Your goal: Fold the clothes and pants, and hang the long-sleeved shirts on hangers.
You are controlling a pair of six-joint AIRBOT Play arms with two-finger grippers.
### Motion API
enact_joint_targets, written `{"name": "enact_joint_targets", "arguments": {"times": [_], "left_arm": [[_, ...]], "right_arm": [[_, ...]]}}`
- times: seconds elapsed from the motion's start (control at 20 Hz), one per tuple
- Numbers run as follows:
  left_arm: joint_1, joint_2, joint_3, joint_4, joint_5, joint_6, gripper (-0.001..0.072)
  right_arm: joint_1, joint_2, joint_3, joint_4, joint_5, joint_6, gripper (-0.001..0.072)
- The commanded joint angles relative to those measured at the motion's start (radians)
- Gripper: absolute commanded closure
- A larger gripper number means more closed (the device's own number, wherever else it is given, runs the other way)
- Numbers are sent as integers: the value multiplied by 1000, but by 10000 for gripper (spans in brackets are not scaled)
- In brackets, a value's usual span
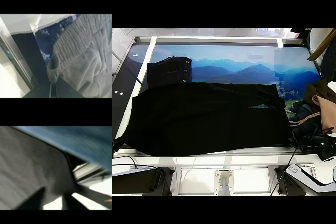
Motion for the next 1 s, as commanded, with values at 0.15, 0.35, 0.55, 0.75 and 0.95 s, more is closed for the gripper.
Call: {"name": "enact_joint_targets", "arguments": {"times": [0.15,0.35,0.55,0.75,0.95], "left_arm": [[1,41,44,1,-26,0,689],[-1,142,153,-3,-51,-4,690],[-80,241,209,-115,-2,-5,691],[-309,286,213,-127,309,-101,692],[-535,267,213,-41,735,-205,692]], "right_arm": [[45,43,74,-48,140,-5,704],[45,169,258,-26,288,-6,705],[141,225,413,14,240,0,705],[329,113,506,19,8,94,706],[463,-153,699,19,-91,148,706]]}}
